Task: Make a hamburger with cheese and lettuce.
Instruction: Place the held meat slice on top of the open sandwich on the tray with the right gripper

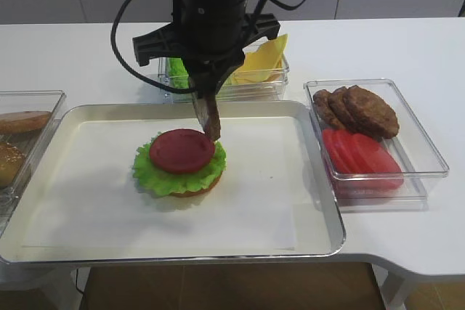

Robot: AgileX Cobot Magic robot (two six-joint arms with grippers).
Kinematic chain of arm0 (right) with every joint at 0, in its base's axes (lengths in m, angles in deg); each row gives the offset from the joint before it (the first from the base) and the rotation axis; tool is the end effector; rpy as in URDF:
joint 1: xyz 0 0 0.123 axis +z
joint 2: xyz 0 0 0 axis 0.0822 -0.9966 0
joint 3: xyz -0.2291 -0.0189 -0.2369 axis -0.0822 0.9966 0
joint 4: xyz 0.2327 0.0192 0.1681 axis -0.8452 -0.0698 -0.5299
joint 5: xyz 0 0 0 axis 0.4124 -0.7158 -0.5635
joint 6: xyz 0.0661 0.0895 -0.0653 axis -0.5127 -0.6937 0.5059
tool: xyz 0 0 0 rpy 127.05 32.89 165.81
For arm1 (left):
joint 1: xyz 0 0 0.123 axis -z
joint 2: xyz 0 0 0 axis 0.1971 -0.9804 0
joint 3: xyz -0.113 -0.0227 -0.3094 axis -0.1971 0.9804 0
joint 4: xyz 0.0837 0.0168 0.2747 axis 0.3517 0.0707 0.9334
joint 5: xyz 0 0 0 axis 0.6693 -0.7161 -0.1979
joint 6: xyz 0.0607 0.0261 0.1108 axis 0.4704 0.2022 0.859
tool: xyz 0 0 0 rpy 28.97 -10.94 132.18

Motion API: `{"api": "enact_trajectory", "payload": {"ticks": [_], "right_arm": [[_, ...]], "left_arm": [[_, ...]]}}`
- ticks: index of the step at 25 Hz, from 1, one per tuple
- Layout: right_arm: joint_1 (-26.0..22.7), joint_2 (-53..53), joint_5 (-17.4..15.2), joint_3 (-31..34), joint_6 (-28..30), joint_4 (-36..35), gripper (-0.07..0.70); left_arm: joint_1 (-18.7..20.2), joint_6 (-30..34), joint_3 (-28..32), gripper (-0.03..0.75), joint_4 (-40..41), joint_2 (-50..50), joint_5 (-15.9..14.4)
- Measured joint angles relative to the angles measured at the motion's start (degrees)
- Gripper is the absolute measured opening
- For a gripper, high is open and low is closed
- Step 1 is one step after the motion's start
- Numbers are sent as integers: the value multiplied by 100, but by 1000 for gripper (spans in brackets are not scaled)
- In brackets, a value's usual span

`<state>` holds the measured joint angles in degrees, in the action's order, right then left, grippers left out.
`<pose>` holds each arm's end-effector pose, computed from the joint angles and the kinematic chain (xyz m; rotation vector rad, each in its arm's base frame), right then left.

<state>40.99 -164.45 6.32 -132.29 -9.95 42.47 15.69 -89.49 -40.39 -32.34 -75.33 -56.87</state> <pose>0.3406 0.3466 0.3085 -0.6345 2.7819 0.2352 0.0061 0.0019 0.2606 0.0699 2.1605 -0.0240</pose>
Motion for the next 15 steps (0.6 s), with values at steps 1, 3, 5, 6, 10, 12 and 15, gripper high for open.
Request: {"api": "enact_trajectory", "payload": {"ticks": [1, 3, 5, 6, 10, 12, 15], "right_arm": [[0, 0, 0, 0, 0, -11, 125], [0, 0, 0, 0, 0, -35, 125], [0, -11, 0, 0, 0, -40, 125], [0, -11, 0, 0, 0, -28, 125], [0, -11, 0, 0, 32, 52, 125], [0, -11, 0, 0, 89, 61, 125], [0, -11, 0, 0, 112, 64, 125]], "left_arm": [[0, 0, 0, 484, 0, 0, 0], [0, 0, 0, 484, 0, 0, 0], [0, 0, 0, 484, 0, 0, 0], [0, 0, 0, 484, 0, 0, 0], [0, 0, 0, 484, 0, 0, 0], [0, 0, 0, 484, 0, 0, 0], [0, 0, 0, 484, 0, 0, 0]]}}
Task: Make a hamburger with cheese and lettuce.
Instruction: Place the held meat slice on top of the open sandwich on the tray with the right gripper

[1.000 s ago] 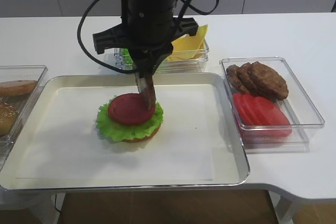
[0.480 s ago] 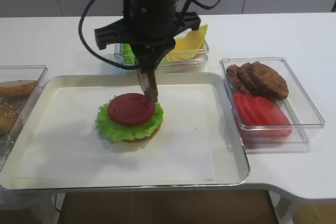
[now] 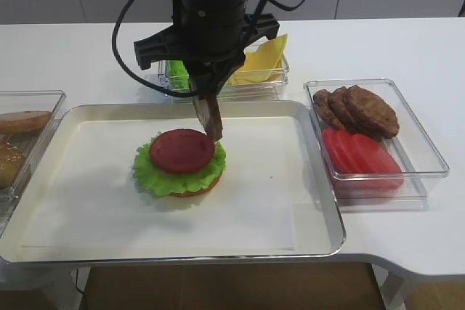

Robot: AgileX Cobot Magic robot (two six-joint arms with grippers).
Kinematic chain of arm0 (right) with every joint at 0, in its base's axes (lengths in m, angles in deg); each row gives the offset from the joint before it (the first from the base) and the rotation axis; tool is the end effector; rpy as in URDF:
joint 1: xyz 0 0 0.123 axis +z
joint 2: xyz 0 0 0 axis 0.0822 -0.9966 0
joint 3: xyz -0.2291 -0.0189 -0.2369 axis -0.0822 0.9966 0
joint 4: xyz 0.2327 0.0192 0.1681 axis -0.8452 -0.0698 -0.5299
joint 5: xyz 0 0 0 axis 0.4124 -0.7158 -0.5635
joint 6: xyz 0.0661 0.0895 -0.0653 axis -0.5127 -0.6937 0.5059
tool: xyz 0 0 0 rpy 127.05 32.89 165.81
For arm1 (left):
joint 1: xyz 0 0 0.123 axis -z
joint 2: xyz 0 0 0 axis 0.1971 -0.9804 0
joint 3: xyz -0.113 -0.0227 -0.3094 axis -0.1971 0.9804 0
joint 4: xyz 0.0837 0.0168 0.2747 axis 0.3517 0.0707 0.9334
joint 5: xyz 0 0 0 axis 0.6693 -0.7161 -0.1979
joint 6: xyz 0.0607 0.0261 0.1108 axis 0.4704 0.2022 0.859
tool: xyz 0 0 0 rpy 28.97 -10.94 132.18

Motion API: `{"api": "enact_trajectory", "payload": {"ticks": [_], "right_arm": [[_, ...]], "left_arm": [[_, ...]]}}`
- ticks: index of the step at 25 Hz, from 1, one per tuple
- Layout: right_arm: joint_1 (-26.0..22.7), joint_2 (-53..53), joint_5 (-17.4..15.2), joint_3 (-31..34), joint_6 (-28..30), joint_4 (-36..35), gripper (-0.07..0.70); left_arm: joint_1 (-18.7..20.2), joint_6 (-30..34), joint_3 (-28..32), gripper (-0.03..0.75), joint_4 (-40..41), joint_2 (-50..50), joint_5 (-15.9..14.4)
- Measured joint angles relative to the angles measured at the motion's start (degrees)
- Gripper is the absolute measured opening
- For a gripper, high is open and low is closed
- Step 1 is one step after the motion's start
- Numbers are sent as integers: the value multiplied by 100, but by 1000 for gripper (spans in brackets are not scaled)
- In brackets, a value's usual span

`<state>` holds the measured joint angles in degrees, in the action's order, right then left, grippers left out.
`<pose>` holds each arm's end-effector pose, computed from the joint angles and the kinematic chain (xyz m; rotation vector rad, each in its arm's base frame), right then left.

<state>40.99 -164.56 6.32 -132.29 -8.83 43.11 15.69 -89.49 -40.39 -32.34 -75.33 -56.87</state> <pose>0.3419 0.3459 0.3076 -0.6632 2.7707 0.2160 0.0061 0.0019 0.2606 0.0699 2.1605 -0.0240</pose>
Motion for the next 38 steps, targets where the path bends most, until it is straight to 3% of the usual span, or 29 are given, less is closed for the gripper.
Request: {"api": "enact_trajectory", "payload": {"ticks": [38], "right_arm": [[0, 81, 0, 291, 48, 43, 124]], "left_arm": [[0, 0, 0, 484, 0, 0, 0]]}}
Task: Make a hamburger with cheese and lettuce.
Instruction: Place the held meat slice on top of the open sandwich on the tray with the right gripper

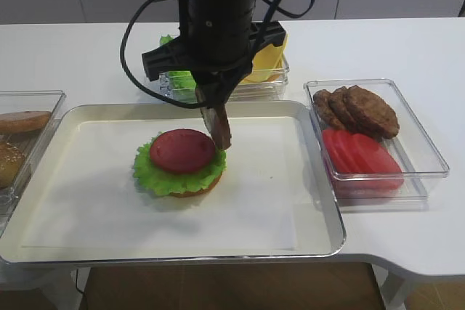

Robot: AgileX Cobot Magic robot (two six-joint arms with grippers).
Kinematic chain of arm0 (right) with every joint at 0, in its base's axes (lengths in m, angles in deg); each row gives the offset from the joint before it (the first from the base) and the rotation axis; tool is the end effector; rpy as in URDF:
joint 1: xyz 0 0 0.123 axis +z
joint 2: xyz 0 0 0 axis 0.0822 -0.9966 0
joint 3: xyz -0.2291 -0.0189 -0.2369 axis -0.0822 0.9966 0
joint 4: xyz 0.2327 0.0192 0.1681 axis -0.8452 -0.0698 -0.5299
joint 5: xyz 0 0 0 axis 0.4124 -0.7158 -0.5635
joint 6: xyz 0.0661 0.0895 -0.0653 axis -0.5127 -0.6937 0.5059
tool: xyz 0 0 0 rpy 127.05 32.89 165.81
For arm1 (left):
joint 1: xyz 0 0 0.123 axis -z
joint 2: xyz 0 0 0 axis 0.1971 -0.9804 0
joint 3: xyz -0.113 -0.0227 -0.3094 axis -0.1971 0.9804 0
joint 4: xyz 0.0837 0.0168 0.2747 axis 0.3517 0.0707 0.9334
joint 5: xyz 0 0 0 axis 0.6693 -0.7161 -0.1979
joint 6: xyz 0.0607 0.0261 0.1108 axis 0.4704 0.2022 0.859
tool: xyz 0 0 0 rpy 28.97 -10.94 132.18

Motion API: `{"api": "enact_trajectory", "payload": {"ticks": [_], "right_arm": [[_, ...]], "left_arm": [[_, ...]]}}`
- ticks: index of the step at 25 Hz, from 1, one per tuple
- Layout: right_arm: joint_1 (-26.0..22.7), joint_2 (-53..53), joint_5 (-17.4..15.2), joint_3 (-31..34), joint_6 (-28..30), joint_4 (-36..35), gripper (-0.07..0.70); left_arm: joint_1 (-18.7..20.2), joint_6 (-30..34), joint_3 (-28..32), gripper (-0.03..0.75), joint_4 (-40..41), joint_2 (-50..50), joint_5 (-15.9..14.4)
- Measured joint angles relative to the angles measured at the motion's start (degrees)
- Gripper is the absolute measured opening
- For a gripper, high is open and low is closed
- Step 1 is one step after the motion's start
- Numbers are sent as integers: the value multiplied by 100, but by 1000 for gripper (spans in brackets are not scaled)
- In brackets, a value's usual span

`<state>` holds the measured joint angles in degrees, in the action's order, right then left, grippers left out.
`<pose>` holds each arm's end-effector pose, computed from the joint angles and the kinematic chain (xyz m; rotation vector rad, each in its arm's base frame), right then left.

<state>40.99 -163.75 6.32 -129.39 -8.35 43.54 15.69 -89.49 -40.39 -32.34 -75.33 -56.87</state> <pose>0.3368 0.3394 0.2980 -0.6842 2.7953 0.1789 0.0061 0.0019 0.2606 0.0699 2.1605 -0.0240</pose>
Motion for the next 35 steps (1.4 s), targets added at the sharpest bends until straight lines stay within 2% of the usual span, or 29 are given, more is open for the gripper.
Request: {"api": "enact_trajectory", "payload": {"ticks": [35], "right_arm": [[42, 0, 0, 0, -3, 152, 124]], "left_arm": [[0, 0, 0, 484, 0, 0, 0]]}}
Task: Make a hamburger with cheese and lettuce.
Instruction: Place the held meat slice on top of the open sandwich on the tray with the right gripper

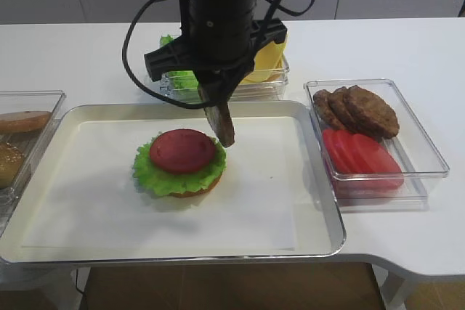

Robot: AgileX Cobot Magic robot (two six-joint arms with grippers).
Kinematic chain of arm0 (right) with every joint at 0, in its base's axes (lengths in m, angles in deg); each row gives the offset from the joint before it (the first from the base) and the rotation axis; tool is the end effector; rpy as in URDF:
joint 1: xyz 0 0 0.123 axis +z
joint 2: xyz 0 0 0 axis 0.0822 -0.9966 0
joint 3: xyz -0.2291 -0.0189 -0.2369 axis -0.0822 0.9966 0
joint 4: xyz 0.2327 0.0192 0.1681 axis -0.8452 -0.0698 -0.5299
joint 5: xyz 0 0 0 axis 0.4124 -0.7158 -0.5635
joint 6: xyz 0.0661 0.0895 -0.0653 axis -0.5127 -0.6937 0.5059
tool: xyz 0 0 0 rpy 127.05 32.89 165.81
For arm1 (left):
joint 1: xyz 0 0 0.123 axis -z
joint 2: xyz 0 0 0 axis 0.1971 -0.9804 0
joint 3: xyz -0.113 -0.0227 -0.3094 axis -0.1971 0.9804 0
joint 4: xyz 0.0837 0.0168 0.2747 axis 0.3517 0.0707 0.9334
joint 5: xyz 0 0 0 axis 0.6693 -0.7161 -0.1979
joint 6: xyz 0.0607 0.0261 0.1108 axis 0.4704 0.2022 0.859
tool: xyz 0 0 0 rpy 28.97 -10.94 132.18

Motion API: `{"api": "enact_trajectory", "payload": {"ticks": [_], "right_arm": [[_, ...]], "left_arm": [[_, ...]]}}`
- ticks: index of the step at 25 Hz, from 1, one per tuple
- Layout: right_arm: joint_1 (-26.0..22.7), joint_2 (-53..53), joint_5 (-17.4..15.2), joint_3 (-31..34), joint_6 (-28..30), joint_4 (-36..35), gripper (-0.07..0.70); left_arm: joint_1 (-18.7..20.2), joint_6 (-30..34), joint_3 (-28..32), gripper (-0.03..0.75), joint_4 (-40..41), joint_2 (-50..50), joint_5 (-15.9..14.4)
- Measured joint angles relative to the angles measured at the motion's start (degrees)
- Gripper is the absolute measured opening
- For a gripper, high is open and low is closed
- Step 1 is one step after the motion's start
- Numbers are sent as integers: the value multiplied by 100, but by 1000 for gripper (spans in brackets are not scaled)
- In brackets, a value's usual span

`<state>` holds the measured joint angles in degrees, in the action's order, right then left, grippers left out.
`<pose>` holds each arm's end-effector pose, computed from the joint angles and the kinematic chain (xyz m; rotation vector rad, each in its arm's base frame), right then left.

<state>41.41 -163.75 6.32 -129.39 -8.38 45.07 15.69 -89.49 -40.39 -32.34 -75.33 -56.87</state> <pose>0.3367 0.3396 0.2981 -0.6977 2.7798 0.1475 0.0061 0.0019 0.2606 0.0699 2.1605 -0.0240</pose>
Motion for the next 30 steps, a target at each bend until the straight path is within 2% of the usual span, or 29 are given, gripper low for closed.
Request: {"api": "enact_trajectory", "payload": {"ticks": [15, 30], "right_arm": [[406, 0, 0, 0, -73, 578, 124], [416, -51, 0, 0, -263, 621, 124]], "left_arm": [[0, 0, 0, 484, 0, 0, 0], [0, 0, 0, 484, 0, 0, 0]]}}
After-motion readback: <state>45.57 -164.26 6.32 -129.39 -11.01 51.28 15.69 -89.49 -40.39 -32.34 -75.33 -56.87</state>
